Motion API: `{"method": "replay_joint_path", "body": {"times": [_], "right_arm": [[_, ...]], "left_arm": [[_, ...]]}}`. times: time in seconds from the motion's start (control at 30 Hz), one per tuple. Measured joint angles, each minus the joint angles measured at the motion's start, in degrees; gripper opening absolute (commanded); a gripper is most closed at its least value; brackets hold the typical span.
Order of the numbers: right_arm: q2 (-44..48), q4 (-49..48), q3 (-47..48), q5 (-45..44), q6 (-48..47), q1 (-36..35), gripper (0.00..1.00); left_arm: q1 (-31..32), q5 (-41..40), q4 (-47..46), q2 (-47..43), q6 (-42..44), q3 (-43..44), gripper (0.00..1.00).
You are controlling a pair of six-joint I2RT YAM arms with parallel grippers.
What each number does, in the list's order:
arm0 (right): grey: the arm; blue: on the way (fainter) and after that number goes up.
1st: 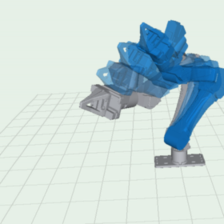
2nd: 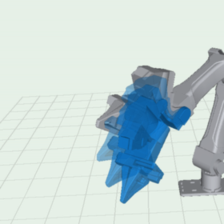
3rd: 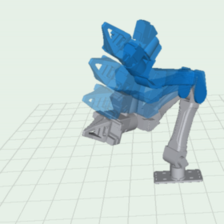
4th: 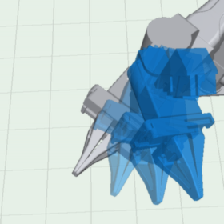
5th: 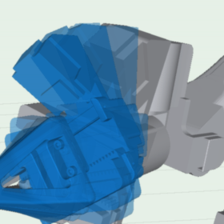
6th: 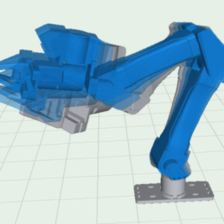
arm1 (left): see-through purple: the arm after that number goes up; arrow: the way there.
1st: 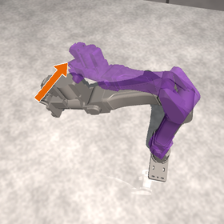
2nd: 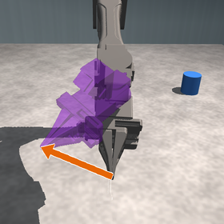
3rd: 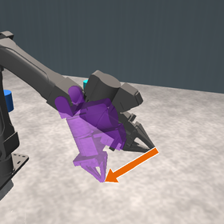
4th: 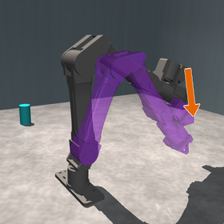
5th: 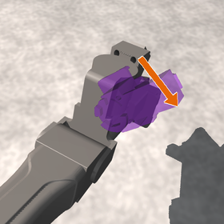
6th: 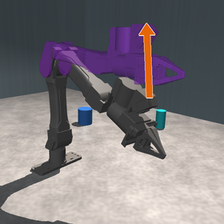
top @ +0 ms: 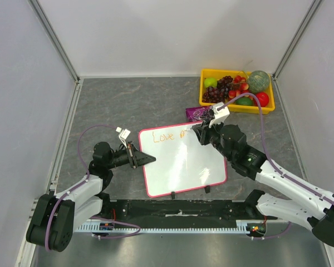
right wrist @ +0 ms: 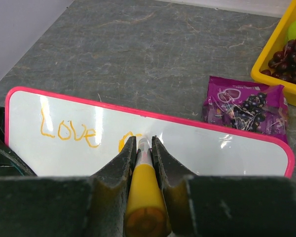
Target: Write a sentence on the whiteboard
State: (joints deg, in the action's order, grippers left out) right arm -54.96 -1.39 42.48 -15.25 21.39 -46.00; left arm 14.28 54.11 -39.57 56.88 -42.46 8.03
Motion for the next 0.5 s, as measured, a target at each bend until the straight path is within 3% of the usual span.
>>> {"method": "replay_joint_path", "body": {"times": [0.5], "right_arm": [[2.75, 1.49, -2.64, 2.38, 0.33, 0.04, 0.00]], "left_arm": [[0.00, -0.04, 0.15, 0.09, -0.04, 0.00, 0.02]]}}
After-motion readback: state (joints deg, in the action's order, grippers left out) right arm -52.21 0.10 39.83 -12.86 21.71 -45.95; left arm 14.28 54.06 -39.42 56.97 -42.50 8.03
